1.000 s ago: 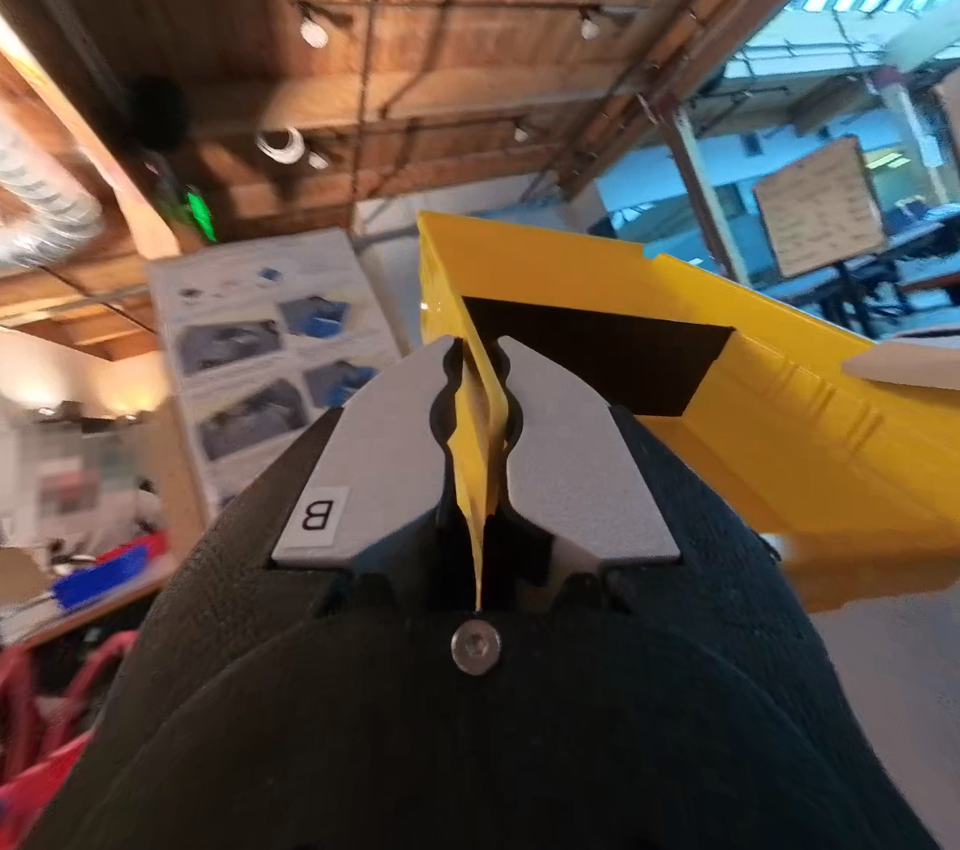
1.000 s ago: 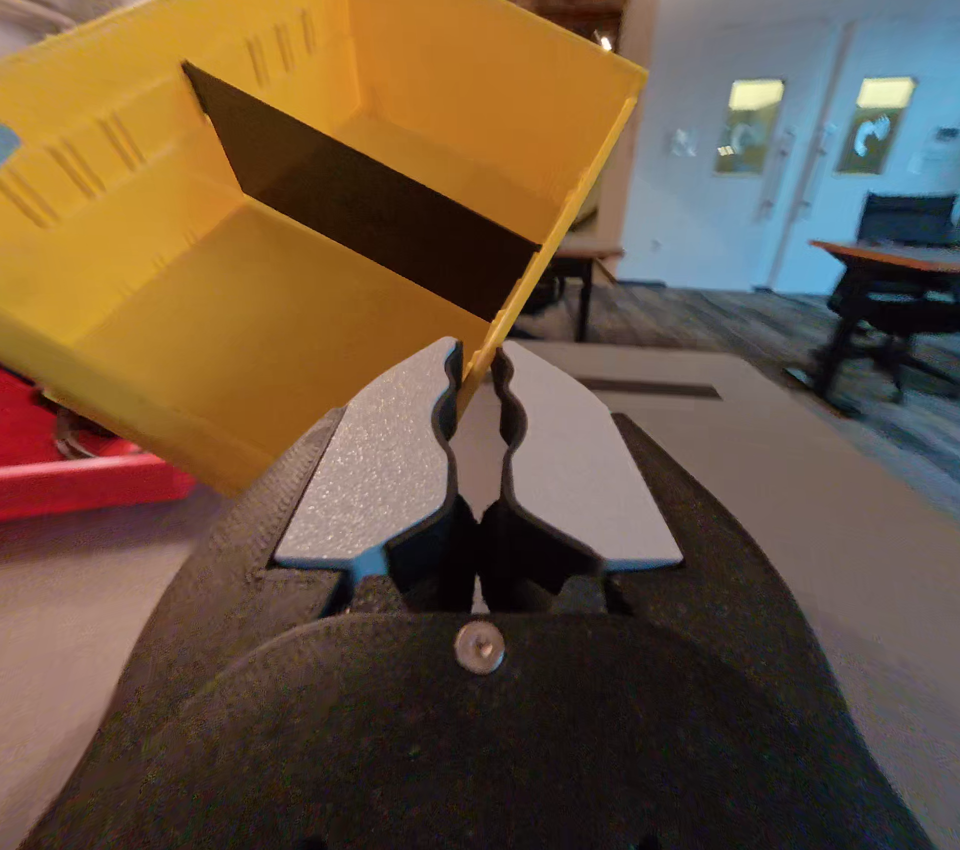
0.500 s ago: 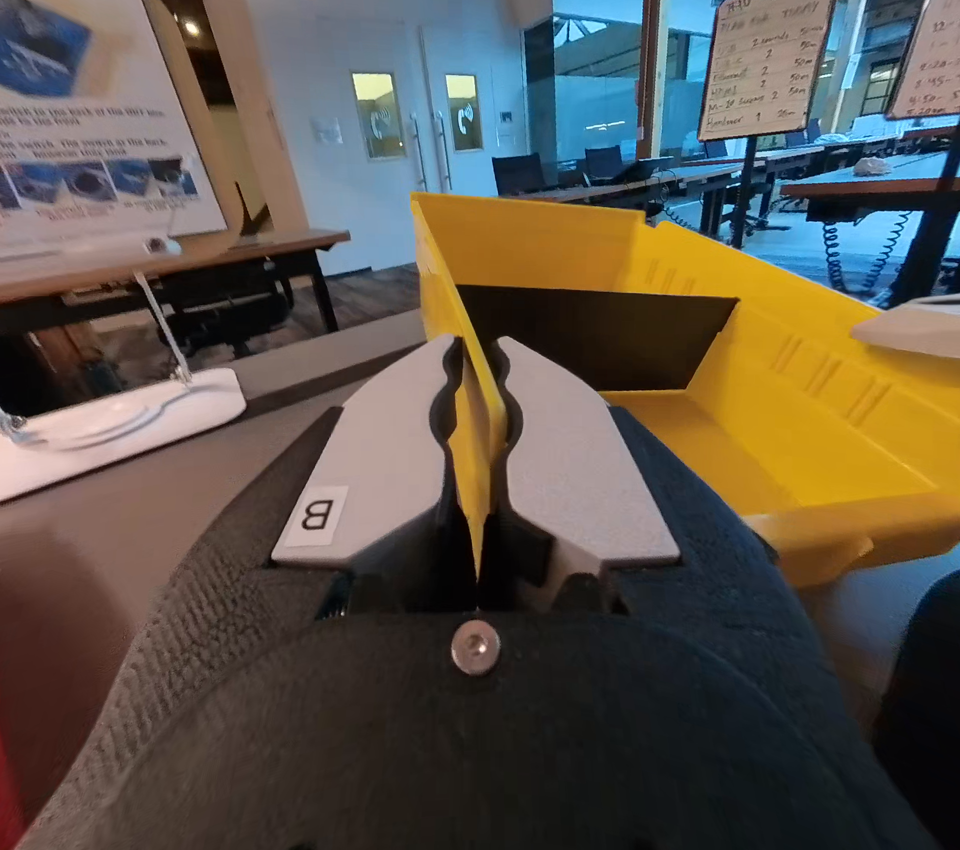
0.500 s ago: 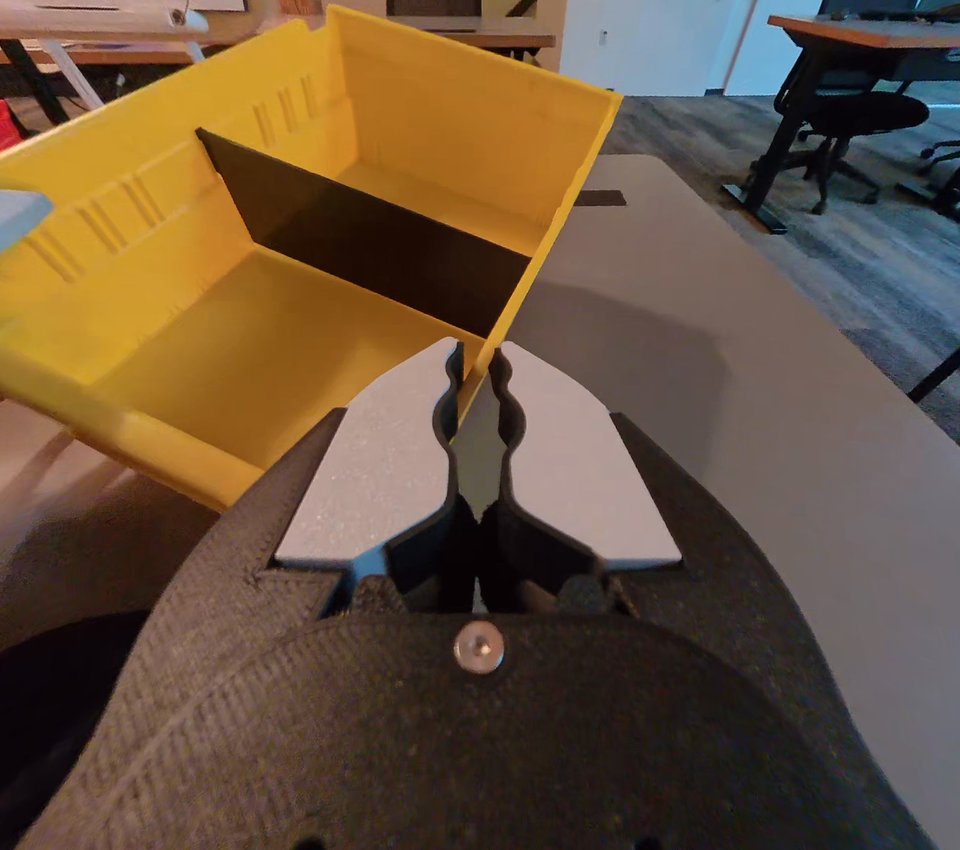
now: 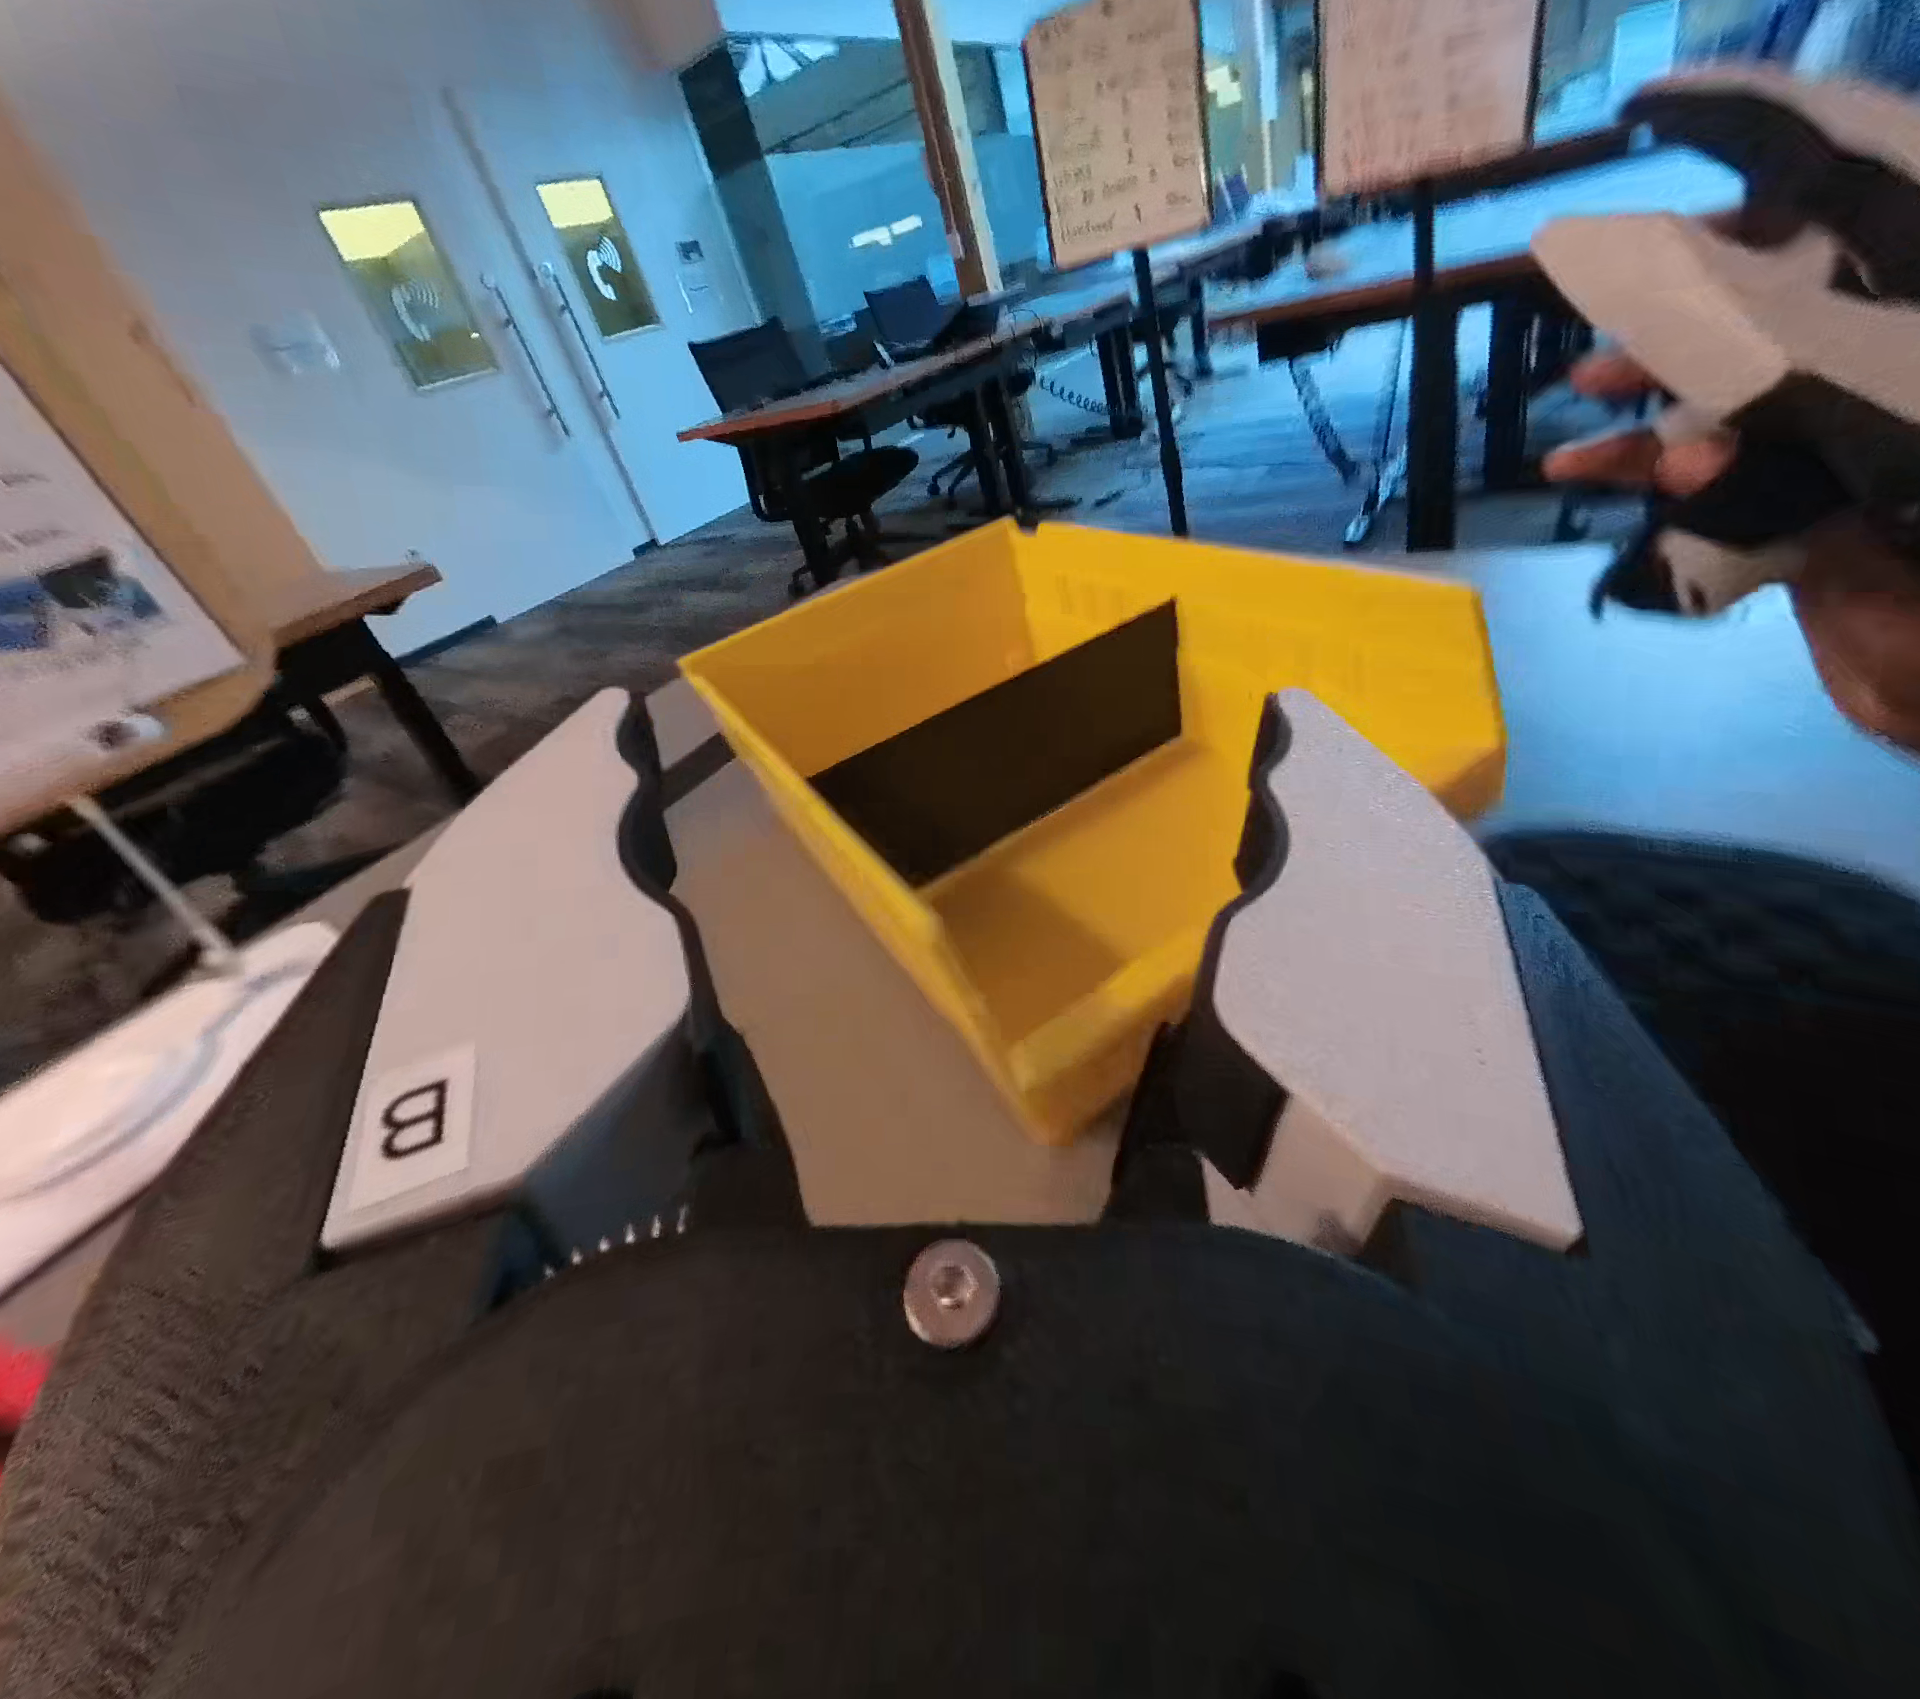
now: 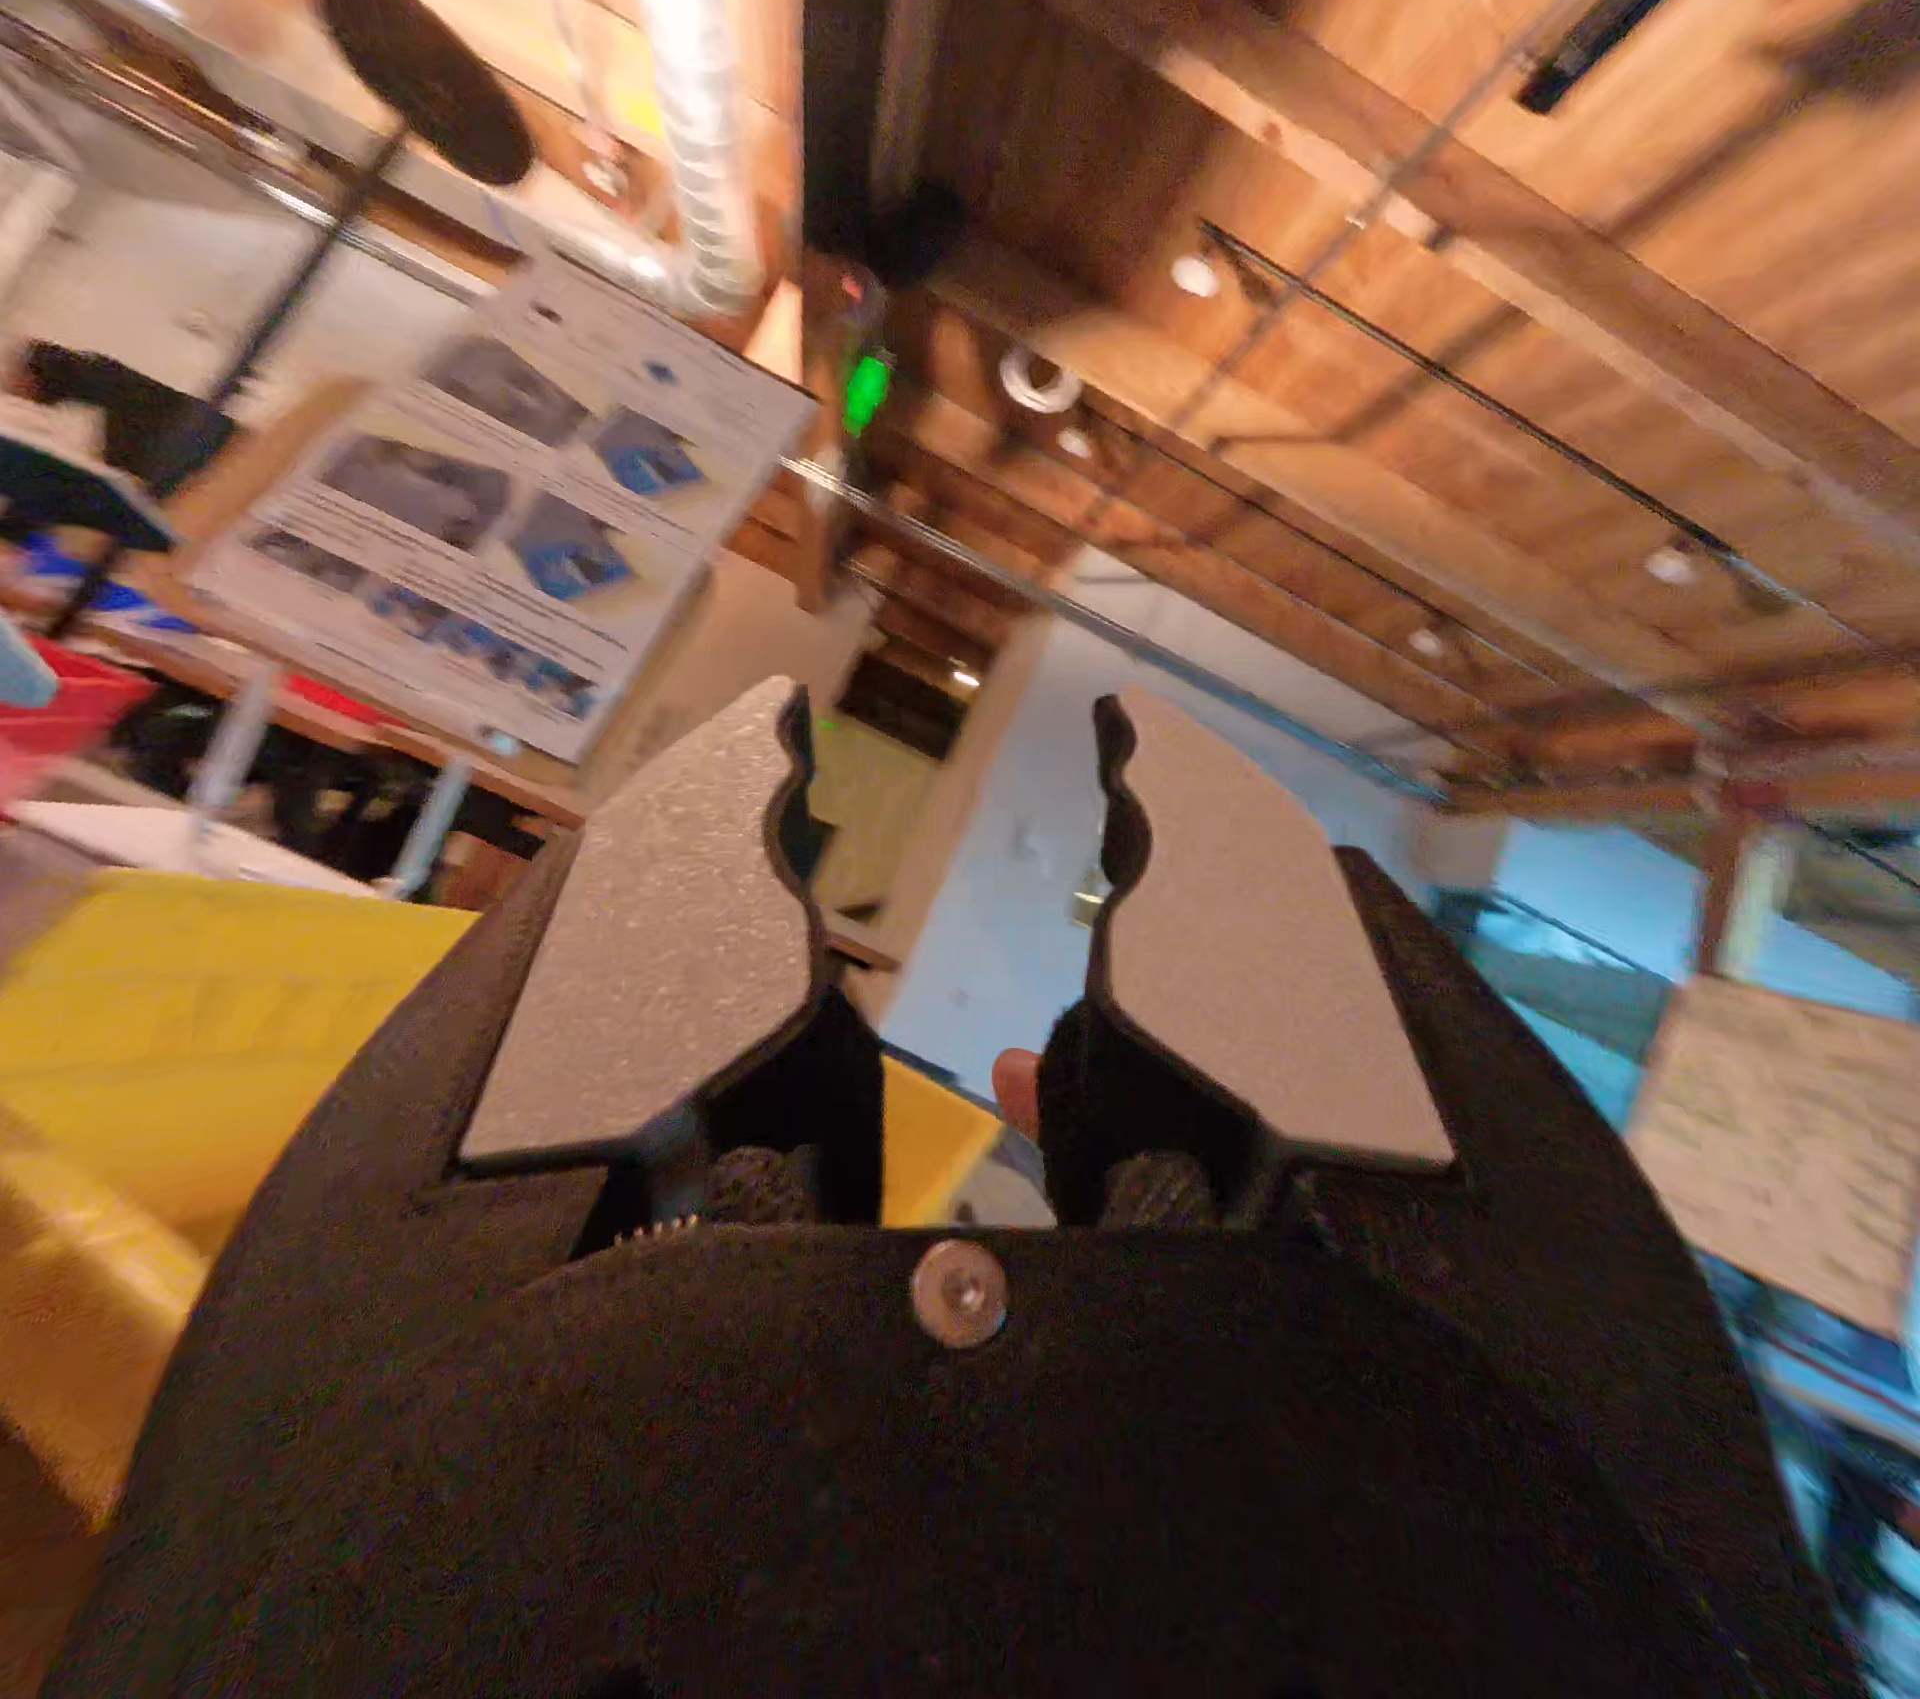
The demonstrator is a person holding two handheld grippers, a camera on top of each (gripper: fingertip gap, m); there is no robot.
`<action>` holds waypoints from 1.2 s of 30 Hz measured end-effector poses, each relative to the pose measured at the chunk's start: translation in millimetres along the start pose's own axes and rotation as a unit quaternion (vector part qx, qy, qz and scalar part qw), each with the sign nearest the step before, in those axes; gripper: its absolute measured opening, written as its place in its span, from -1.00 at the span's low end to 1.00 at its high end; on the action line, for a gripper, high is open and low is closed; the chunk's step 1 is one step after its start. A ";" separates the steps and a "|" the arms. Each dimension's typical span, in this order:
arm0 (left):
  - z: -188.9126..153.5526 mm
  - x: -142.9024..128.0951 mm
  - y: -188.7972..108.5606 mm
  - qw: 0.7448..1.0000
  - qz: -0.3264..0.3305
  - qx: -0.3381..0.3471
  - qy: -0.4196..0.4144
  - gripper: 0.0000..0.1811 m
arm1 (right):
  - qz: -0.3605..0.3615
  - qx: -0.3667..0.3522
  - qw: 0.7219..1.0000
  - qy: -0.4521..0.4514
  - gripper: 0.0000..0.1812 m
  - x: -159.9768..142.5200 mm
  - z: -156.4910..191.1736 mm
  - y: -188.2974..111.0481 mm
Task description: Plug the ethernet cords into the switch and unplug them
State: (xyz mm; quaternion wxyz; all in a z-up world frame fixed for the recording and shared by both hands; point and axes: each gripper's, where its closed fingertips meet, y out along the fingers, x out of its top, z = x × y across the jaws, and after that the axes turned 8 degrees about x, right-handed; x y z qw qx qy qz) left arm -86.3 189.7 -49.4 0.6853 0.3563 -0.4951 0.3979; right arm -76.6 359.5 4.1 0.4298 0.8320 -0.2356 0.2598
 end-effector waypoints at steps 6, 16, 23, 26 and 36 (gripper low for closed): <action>58.1 -73.8 -80.8 0.956 0.224 0.006 0.188 -0.05 | 0.176 0.316 0.926 0.105 -0.47 -28.9 108.4 1.5; 160.9 -180.3 -156.1 0.865 0.452 0.064 0.209 -0.43 | 0.456 0.404 0.787 -0.093 -0.54 -131.5 169.4 -44.7; 185.6 -187.2 -183.7 0.861 0.465 0.065 0.195 -0.58 | 0.476 0.380 0.785 -0.112 -0.59 -144.3 152.4 -46.2; 198.3 -187.6 -205.7 0.861 0.466 0.070 0.191 -0.56 | 0.482 0.376 0.784 -0.108 -0.58 -150.4 138.4 -51.3; 234.5 -185.4 -294.2 0.850 0.475 0.121 0.191 -0.53 | 0.524 0.339 0.774 -0.102 -0.55 -173.5 67.7 -85.6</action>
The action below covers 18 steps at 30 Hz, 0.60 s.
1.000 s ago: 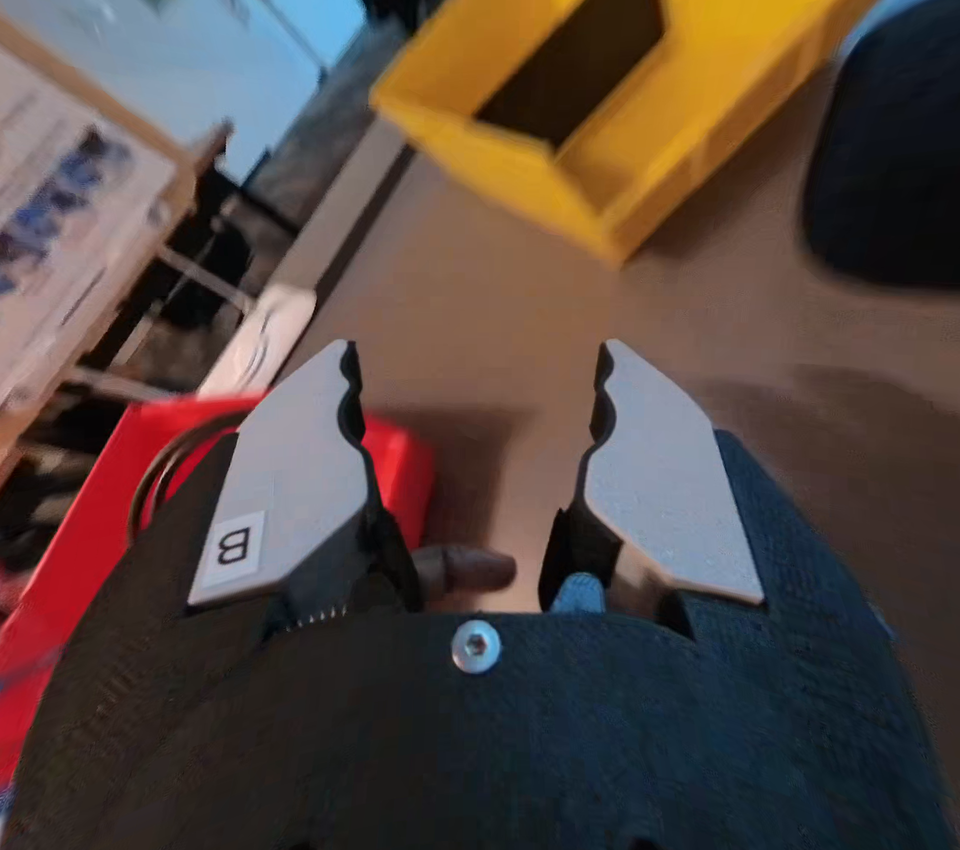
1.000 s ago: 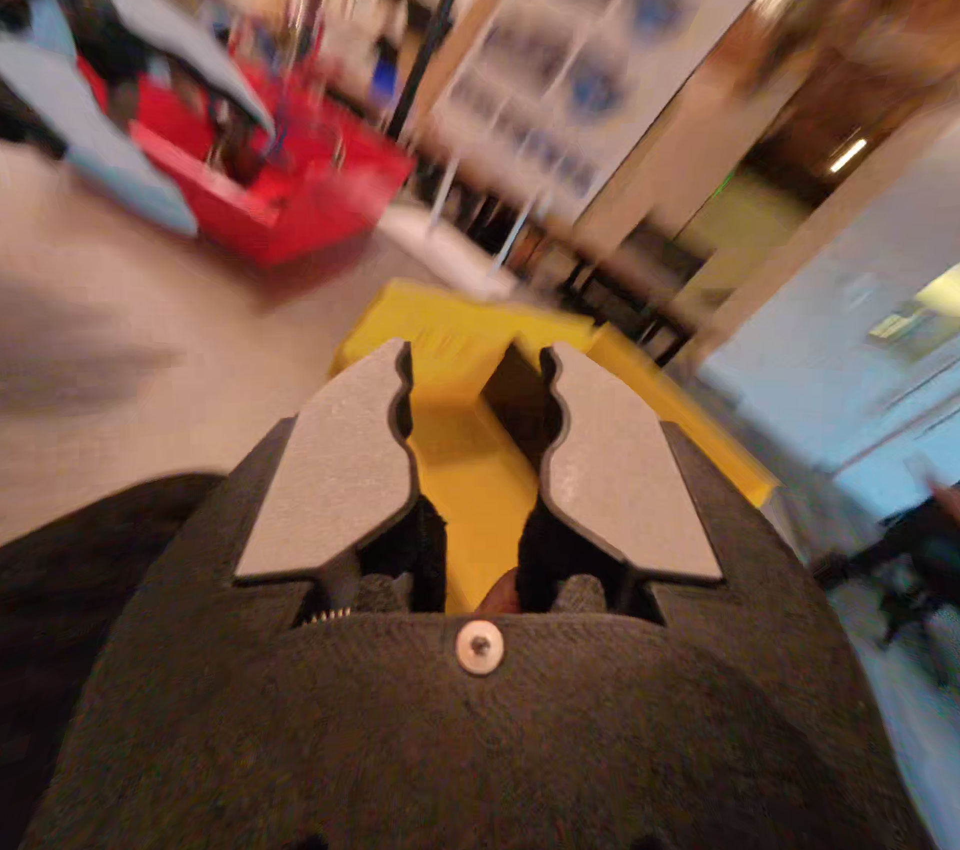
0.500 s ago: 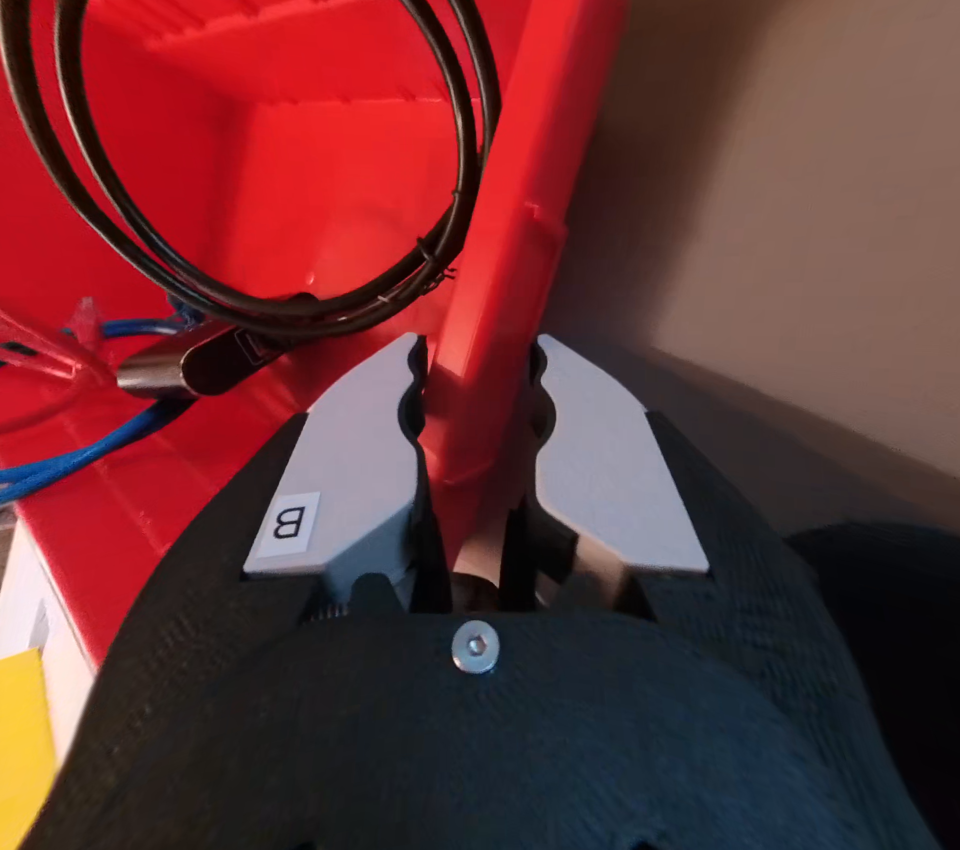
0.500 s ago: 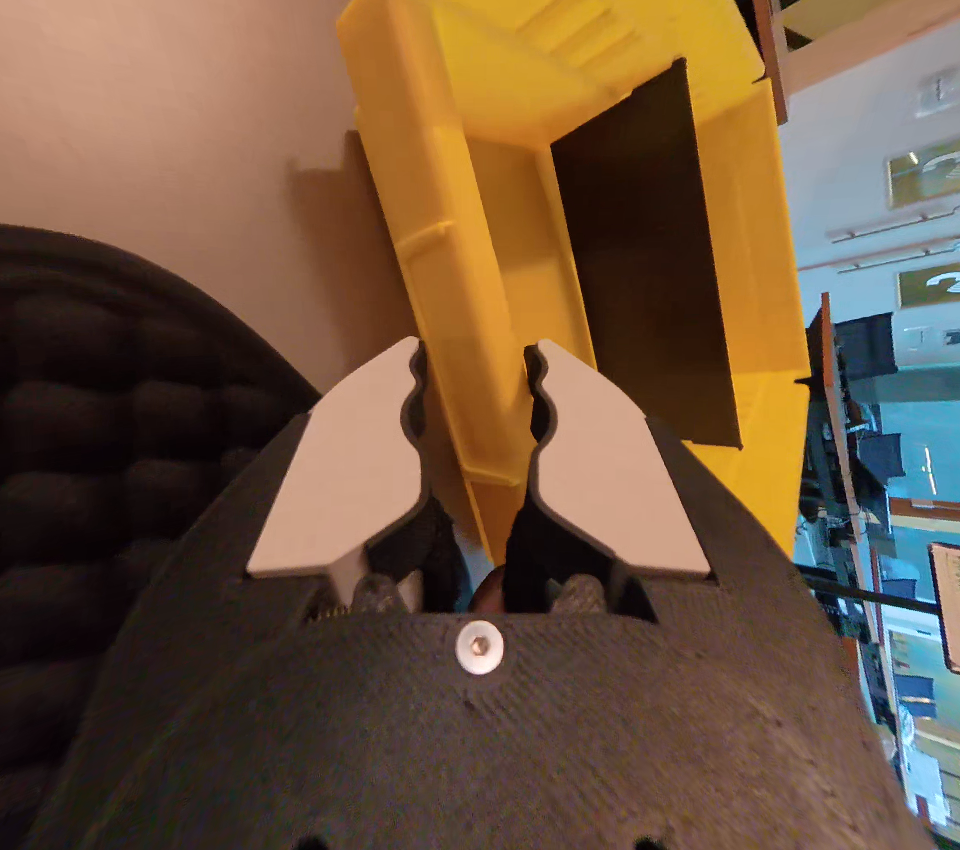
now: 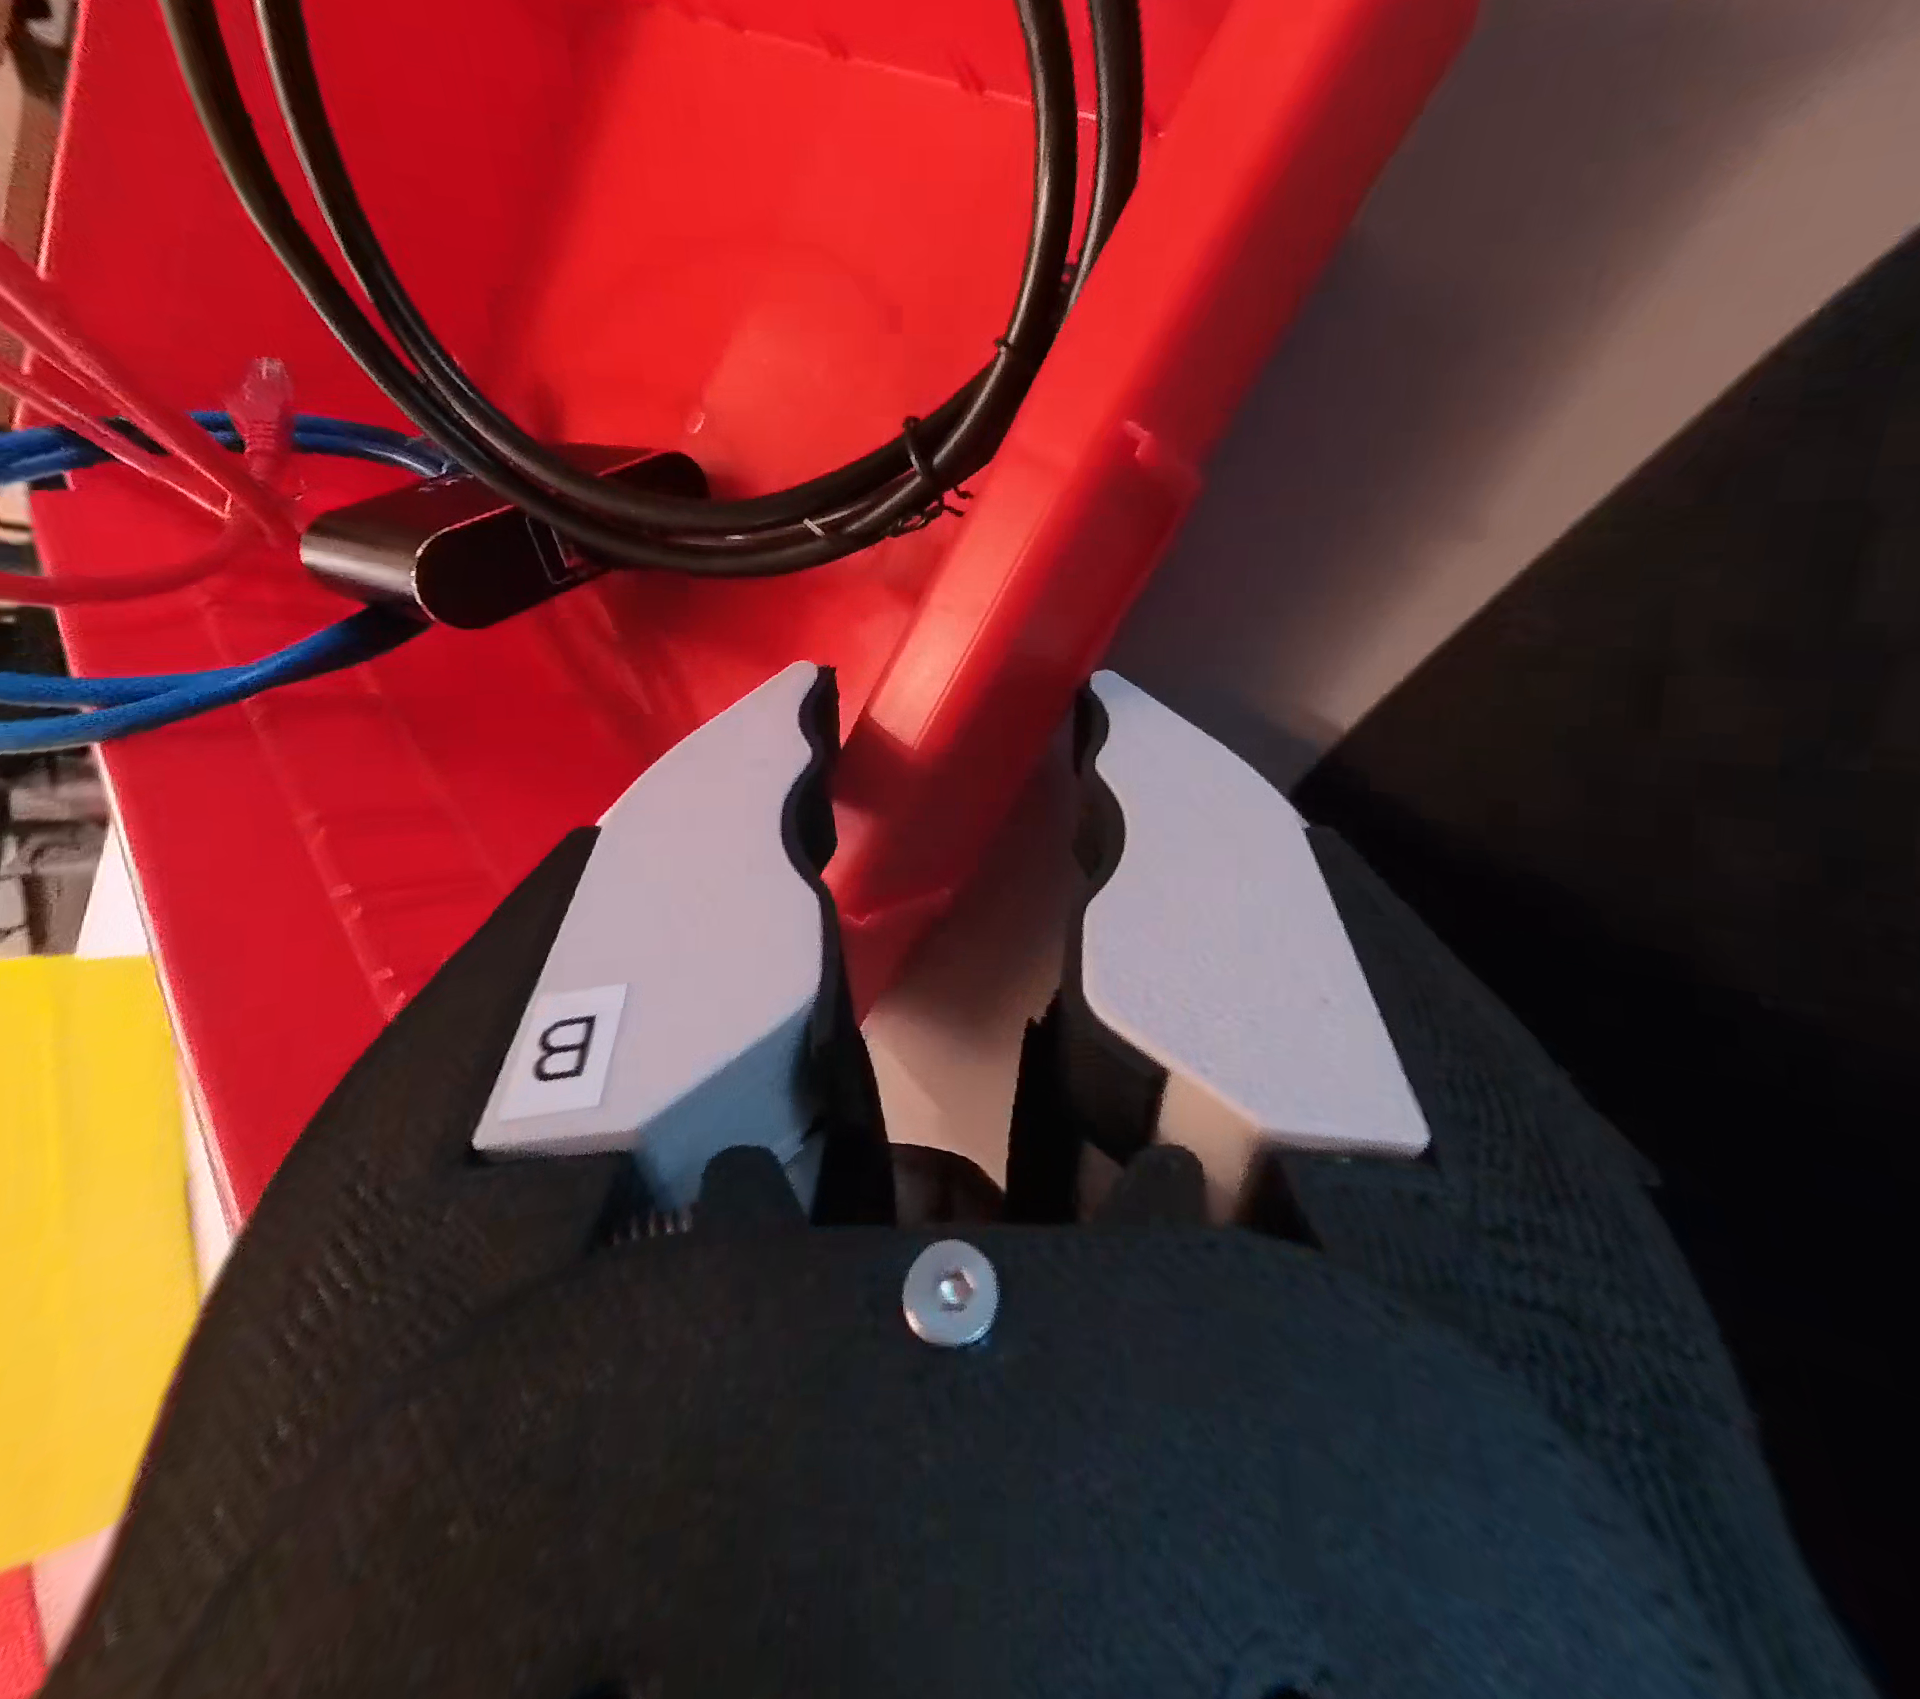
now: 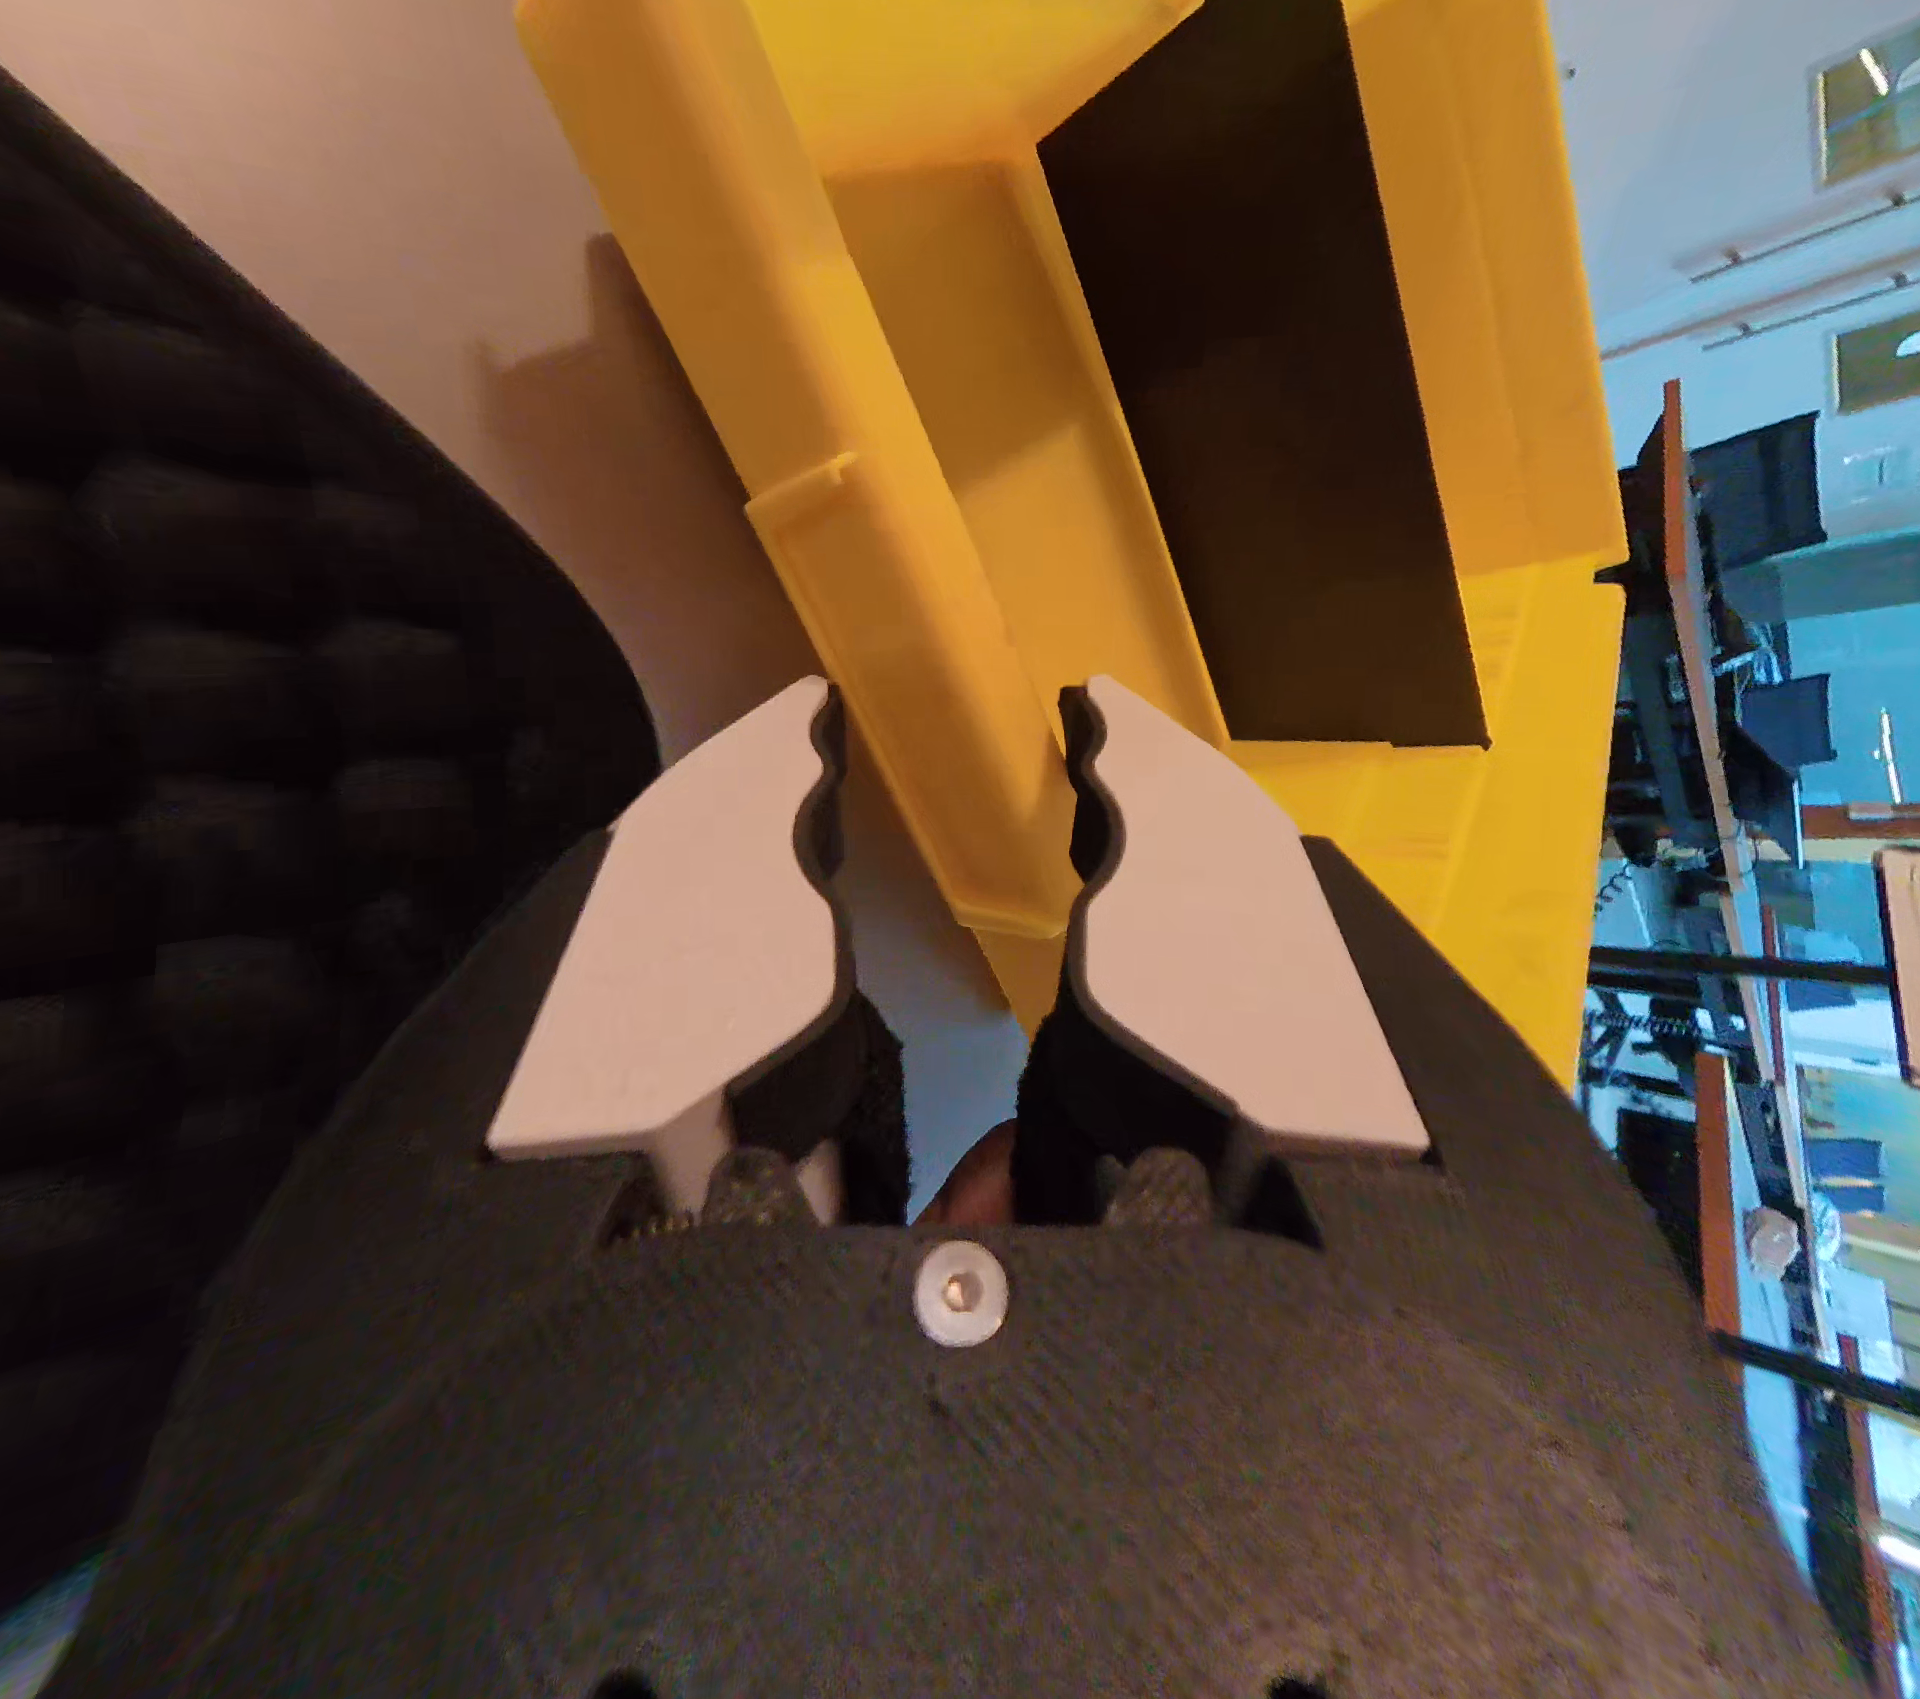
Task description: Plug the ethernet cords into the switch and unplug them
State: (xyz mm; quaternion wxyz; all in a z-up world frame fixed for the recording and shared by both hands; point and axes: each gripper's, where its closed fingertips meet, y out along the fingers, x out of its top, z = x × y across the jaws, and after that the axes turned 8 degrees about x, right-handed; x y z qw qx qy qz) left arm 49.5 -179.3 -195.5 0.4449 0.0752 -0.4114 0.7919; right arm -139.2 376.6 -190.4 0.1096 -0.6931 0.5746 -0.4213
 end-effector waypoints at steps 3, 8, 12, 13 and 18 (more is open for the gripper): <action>8.9 -24.9 -11.2 1.000 0.015 0.016 -0.004 -0.53 | 0.012 -0.002 1.000 0.001 -0.55 -17.1 -4.9 -6.3; 17.2 -69.1 -38.1 0.999 0.043 0.018 -0.019 -0.54 | 0.022 0.006 1.000 0.006 -0.55 -37.9 -5.6 -19.9; 17.0 -98.0 -61.9 0.998 0.061 0.007 -0.022 -0.53 | 0.005 0.029 0.999 0.029 -0.54 -44.9 -1.1 -32.4; 16.5 -103.0 -66.8 0.998 0.063 0.005 -0.024 -0.53 | -0.013 0.033 0.999 0.039 -0.53 -42.9 -1.2 -38.1; 11.4 -114.2 -82.7 0.997 0.060 -0.006 -0.044 -0.43 | -0.228 0.043 0.969 0.086 -0.51 -1.3 -8.4 -91.2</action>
